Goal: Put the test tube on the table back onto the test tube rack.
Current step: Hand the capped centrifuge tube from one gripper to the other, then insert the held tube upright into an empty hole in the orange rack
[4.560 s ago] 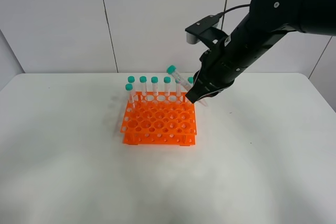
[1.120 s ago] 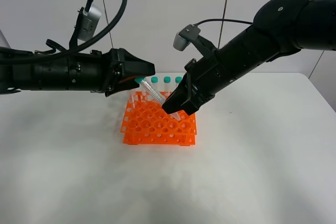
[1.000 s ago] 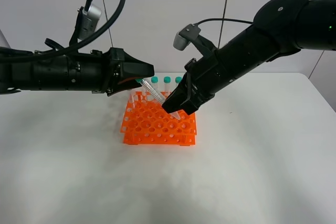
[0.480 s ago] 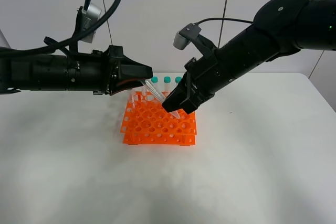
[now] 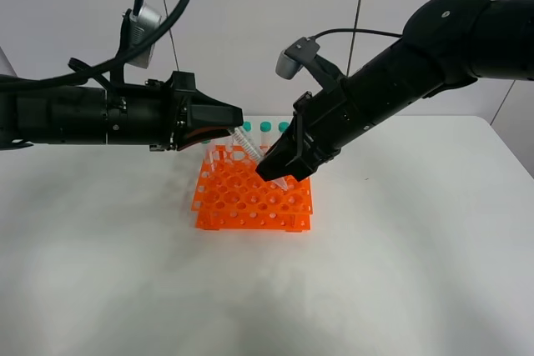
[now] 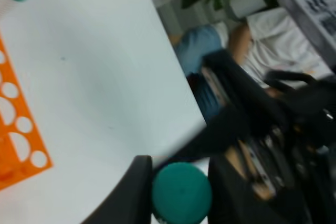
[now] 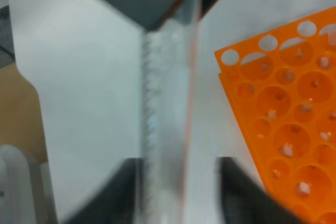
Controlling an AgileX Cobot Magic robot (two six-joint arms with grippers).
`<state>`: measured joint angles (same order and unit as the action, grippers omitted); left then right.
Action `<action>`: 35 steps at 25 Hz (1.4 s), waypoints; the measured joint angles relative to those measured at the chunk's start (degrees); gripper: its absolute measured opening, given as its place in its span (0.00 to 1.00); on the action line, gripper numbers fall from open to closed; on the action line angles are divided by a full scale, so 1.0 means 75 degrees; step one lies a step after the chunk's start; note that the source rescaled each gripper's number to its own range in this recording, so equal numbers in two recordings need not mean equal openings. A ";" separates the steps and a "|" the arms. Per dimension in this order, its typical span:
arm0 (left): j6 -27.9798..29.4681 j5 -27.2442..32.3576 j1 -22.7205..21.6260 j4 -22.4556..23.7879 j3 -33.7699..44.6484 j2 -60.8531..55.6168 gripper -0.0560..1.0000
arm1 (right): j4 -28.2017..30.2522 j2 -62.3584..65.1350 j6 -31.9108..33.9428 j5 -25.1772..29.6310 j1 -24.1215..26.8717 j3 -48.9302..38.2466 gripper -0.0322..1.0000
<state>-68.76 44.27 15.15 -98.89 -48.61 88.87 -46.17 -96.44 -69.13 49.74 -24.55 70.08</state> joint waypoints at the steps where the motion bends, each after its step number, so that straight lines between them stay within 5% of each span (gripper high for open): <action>1: 0.0000 0.0017 0.0000 0.0000 0.0000 0.0000 0.06 | 0.0000 0.0019 0.0056 -0.0041 0.0000 0.0000 0.66; 3: 0.0000 0.0017 0.0000 0.0000 0.0000 0.0000 0.06 | 0.0011 0.0139 0.0289 -0.0162 0.0000 0.0000 0.87; 6: 0.0000 -0.0028 0.0000 -0.0007 0.0000 0.0000 0.06 | 0.0364 0.0503 0.1075 -0.0186 0.0000 0.0008 0.97; 15: 0.0000 -0.0027 0.0000 -0.0007 0.0000 0.0000 0.06 | 0.4352 0.0881 0.6564 0.0448 0.0000 0.1269 1.00; 20: 0.0000 -0.0030 0.0000 -0.0007 0.0000 0.0000 0.06 | 0.6416 0.0800 0.8625 0.1158 0.0427 0.1470 1.00; 29: 0.0000 -0.0030 0.0000 -0.0007 0.0000 0.0000 0.06 | 0.6969 0.0612 0.9367 0.1927 0.2458 0.1470 1.00; 35: 0.0000 -0.0030 0.0000 -0.0007 0.0000 0.0000 0.06 | 0.6952 0.0744 0.9332 0.2625 0.2841 0.1335 1.00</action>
<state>-68.76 44.04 15.15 -98.94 -48.61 88.87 5.97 -90.86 0.86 69.43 -3.24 80.10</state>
